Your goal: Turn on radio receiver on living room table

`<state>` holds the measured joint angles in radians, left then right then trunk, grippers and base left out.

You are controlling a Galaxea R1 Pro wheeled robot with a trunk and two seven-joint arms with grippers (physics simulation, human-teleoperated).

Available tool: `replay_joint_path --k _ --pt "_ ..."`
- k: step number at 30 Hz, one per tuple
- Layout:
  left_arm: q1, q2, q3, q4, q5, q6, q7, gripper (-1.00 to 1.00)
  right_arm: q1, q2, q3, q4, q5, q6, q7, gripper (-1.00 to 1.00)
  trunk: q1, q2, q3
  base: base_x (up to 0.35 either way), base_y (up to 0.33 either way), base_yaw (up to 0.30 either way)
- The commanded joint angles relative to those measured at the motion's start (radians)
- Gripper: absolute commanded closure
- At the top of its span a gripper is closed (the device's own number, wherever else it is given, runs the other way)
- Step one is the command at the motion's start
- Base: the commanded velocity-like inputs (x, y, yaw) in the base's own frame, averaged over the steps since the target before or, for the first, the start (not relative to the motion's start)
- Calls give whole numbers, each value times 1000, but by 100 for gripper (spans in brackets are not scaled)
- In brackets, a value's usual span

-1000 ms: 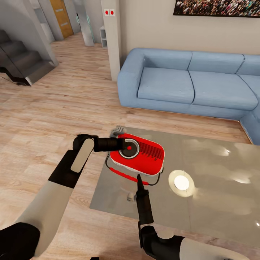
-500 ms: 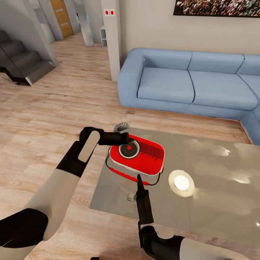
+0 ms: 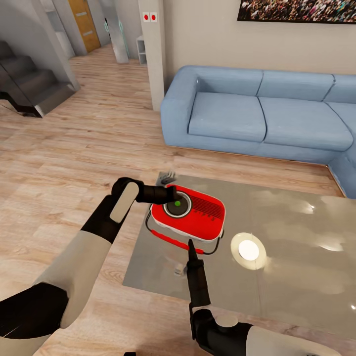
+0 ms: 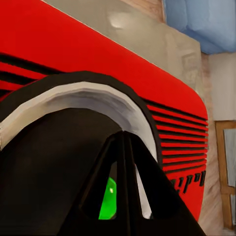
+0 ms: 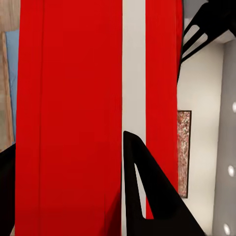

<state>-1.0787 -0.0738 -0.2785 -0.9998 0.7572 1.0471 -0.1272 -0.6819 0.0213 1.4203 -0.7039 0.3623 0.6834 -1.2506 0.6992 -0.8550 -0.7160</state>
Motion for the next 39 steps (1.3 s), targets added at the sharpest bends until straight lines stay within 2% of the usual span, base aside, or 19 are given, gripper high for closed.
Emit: replay_joint_path --k 1,14,20,22,26,29,32,35,39 --pt "0 0 -1 9 -24 0 2 100 -1 0 2 -2 12 10 -36 100 0 0 0 0 0 0" --pt "0 2 -3 36 -24 0 3 100 -1 0 3 -2 13 10 -38 100 0 0 0 0 0 0" --pt "0 2 -3 18 -27 0 3 100 -1 0 3 -2 13 10 -38 100 0 0 0 0 0 0" --pt "0 2 -2 -18 -21 0 2 100 -1 0 3 -2 13 10 -38 100 0 0 0 0 0 0" --pt "0 2 0 -147 -6 0 1 100 -1 0 3 -2 12 10 -38 100 0 0 0 0 0 0" --pt "0 4 3 -247 27 0 0 100 -1 0 3 -2 12 10 -36 100 0 0 0 0 0 0" --pt "-1 10 7 -332 101 0 0 100 -1 0 2 -2 12 11 -34 100 0 0 0 0 0 0" --pt "-28 23 13 -387 196 0 0 100 -1 0 2 -2 12 12 -32 100 0 0 0 0 0 0" --pt "-47 36 15 -416 263 0 0 100 -1 0 1 -2 11 12 -32 100 0 0 0 0 0 0"
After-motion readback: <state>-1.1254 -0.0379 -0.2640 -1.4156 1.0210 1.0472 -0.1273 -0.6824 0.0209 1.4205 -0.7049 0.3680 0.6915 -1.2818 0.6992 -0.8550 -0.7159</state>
